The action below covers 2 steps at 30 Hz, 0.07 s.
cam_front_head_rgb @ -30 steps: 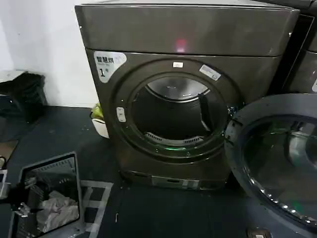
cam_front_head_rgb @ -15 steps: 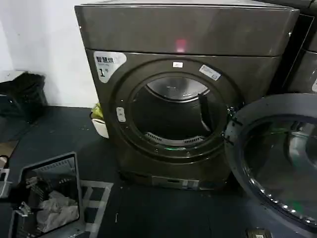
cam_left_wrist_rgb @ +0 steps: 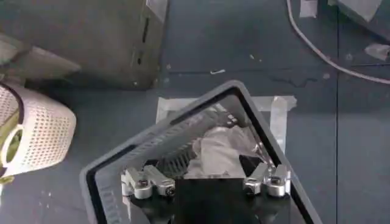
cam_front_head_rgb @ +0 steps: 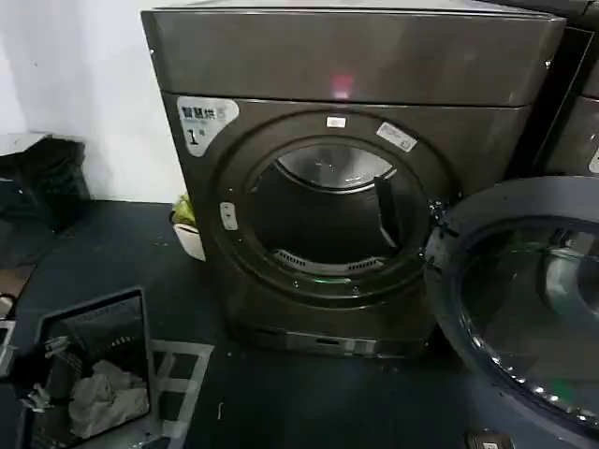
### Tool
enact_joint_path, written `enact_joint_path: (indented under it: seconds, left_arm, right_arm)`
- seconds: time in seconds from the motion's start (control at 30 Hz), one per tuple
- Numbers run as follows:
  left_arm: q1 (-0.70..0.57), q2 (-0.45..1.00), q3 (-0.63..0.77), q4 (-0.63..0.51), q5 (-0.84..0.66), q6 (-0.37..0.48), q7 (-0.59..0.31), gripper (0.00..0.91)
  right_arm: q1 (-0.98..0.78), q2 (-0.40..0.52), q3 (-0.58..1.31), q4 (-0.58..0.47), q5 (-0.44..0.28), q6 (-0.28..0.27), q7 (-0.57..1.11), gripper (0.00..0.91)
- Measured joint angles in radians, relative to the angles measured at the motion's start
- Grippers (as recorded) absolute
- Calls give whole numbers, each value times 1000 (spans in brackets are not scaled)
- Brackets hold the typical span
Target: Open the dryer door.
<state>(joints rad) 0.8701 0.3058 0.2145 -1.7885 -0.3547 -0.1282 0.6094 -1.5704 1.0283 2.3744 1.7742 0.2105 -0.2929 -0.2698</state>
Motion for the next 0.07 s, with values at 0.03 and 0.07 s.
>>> enact_joint_path:
  seconds: [0.03,0.07]
  left_arm:
    - [-2,-1,0,0,0,-2,0,907]
    - [-3,-2,0,2,3,-5,1,907]
  right_arm:
    - [-1,0,2,1,0,0,0,907]
    - [-2,0,3,1,0,0,0,907]
